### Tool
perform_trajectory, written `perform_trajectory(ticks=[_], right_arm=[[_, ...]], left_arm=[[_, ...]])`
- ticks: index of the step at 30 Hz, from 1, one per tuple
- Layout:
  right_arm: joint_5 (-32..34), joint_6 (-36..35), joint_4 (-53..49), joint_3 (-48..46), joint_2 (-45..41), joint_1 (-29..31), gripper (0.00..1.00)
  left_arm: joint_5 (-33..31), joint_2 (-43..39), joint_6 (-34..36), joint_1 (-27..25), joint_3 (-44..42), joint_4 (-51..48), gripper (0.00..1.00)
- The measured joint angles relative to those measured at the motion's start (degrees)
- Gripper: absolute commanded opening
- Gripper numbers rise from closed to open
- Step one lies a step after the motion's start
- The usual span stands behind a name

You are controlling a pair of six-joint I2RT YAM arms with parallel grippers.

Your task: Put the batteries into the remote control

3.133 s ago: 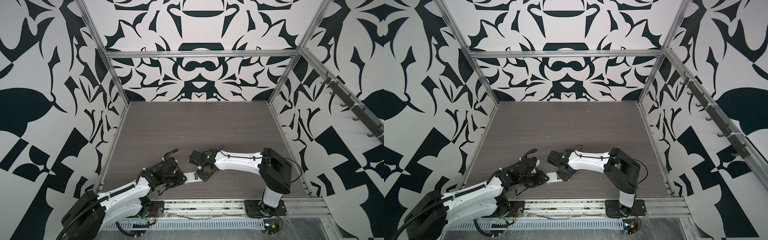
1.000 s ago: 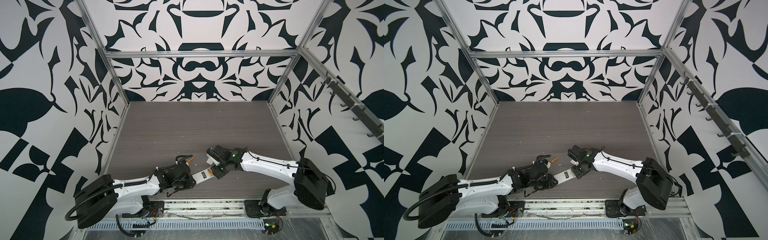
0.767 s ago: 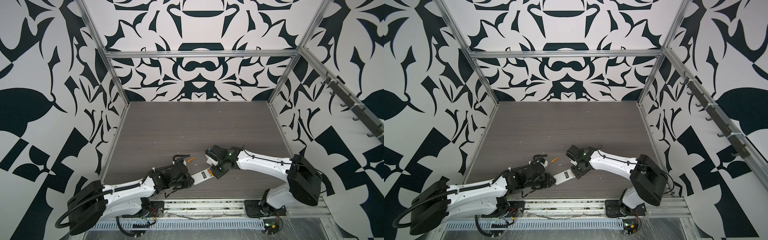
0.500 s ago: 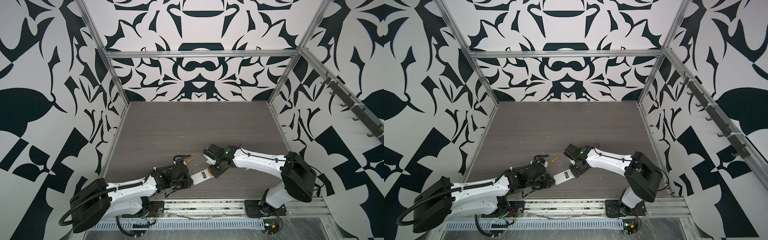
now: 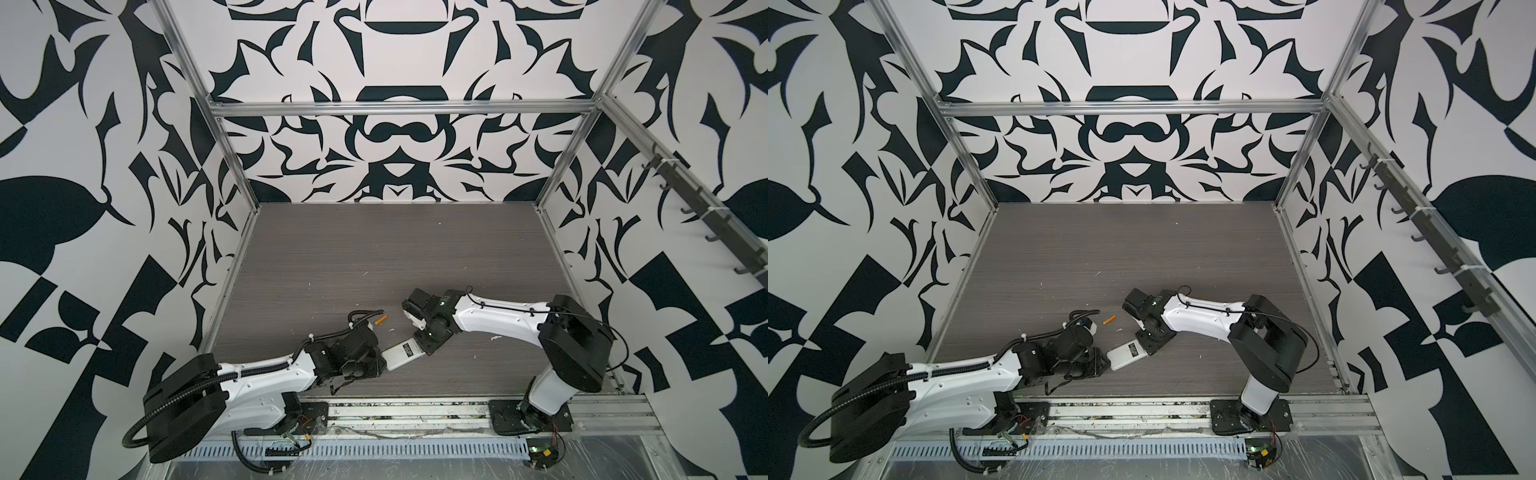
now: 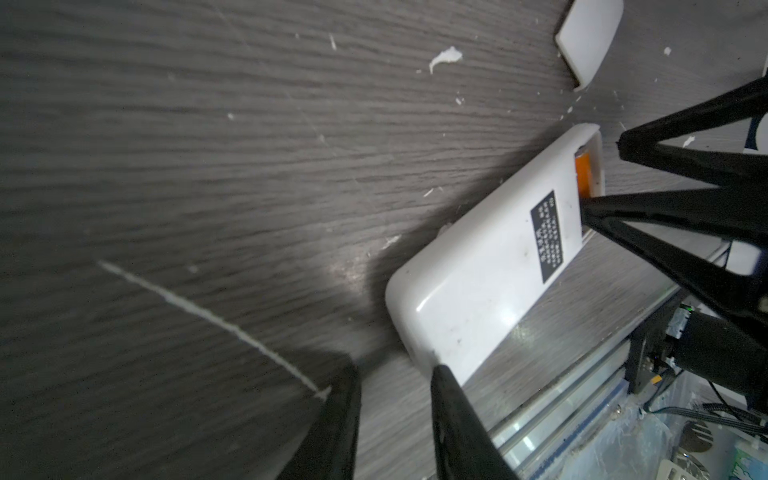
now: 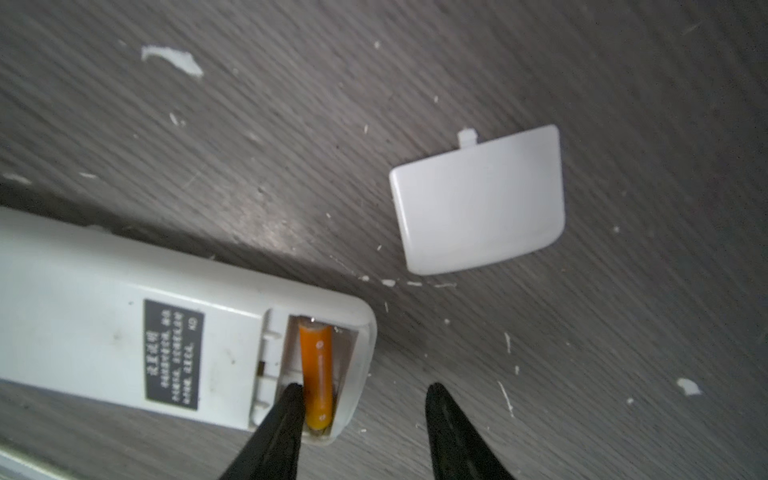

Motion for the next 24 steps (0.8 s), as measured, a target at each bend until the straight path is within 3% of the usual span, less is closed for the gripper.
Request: perform_trajectory(ticks=[10, 24], right_arm=[[1.2, -0.1, 0.0, 0.9, 2.0, 0.2, 0.46], [8.7, 1.9, -3.2, 4.4, 5.0, 5.0, 0.35]], left_arm=[[0.1, 1.8, 0.6, 0.1, 1.1, 0.3, 0.33], [0.7, 2.8, 0.6, 0.3, 1.3, 1.7, 0.32]])
